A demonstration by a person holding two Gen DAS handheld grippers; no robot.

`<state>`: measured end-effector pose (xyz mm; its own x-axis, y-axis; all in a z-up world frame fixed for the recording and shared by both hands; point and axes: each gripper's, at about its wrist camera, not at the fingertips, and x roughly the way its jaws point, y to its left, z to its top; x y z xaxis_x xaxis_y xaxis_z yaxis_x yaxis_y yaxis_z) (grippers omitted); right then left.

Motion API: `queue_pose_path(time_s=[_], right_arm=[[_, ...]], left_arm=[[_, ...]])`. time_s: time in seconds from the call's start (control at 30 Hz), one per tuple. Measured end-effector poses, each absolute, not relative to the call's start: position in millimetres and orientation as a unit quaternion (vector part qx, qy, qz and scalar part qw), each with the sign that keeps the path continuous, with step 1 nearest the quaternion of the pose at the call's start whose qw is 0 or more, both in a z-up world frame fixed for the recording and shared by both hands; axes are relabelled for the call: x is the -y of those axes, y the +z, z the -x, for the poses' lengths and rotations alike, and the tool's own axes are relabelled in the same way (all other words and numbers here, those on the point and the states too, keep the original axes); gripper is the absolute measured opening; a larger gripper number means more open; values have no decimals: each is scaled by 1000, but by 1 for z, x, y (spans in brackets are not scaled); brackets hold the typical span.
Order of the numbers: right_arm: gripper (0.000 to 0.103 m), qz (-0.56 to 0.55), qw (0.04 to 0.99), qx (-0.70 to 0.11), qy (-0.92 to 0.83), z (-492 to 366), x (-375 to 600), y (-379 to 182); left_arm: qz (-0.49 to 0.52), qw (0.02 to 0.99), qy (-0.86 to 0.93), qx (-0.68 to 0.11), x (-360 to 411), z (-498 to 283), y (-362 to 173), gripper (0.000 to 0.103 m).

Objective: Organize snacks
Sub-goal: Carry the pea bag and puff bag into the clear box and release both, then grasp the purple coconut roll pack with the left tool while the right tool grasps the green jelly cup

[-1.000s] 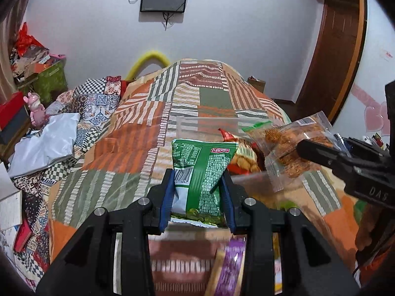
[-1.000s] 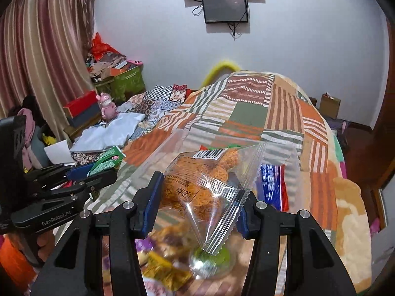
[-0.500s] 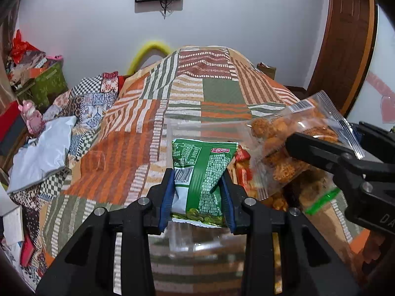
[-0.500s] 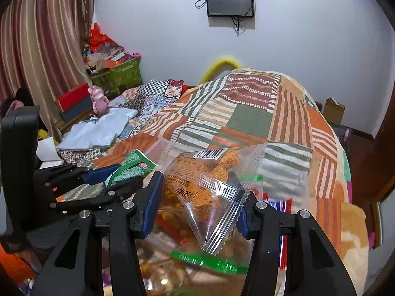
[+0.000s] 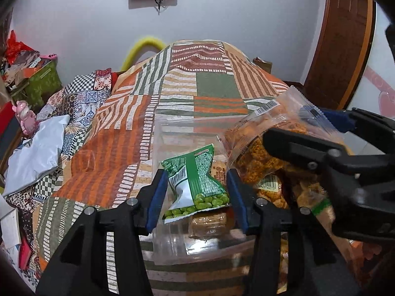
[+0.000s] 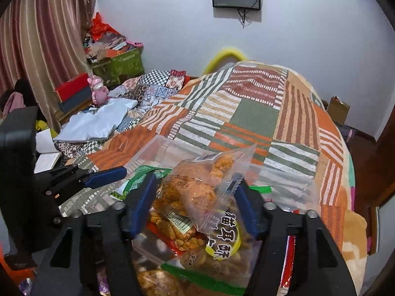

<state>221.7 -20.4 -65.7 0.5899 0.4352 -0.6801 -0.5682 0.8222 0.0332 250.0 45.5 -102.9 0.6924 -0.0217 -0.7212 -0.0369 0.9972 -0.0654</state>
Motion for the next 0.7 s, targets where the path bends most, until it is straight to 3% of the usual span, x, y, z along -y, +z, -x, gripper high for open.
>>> queue_pose_path(time_s=[0.7], right_arm=[[75, 84, 899, -331, 273, -146, 65, -51]], left_arm=[[34, 925, 7, -379, -44, -162, -75, 69]])
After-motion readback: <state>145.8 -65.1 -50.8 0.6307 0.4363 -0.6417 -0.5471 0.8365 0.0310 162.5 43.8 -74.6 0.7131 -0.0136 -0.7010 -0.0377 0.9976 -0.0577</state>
